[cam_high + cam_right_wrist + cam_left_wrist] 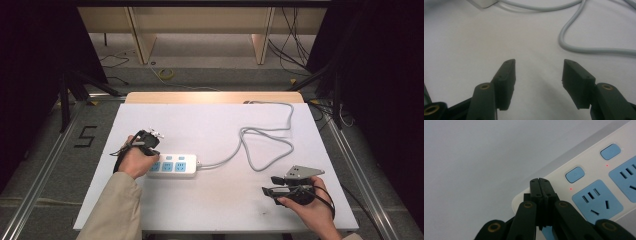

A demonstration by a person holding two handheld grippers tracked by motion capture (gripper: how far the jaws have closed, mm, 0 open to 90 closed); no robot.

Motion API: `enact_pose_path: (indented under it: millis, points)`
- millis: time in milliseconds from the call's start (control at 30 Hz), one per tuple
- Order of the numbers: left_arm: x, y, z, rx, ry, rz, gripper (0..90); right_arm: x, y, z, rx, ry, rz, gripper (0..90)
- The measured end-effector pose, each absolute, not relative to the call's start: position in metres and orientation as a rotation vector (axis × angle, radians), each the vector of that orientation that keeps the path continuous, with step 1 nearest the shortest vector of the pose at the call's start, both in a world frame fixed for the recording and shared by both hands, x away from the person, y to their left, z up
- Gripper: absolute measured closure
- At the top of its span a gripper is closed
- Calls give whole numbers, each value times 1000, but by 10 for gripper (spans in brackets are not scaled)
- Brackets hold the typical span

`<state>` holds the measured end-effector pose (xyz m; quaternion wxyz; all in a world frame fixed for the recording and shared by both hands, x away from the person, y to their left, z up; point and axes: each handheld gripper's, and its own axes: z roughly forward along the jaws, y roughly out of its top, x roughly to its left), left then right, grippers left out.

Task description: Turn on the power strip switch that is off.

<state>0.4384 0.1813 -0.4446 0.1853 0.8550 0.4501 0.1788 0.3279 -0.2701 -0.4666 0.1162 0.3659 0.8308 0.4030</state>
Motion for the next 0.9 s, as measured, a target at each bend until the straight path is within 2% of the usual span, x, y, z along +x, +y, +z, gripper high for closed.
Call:
enact_pose_path:
  millis: [900]
  points:
    - [439, 179, -445, 2437, 1255, 510, 900, 328, -269, -466, 1072, 2433, 1182, 453]
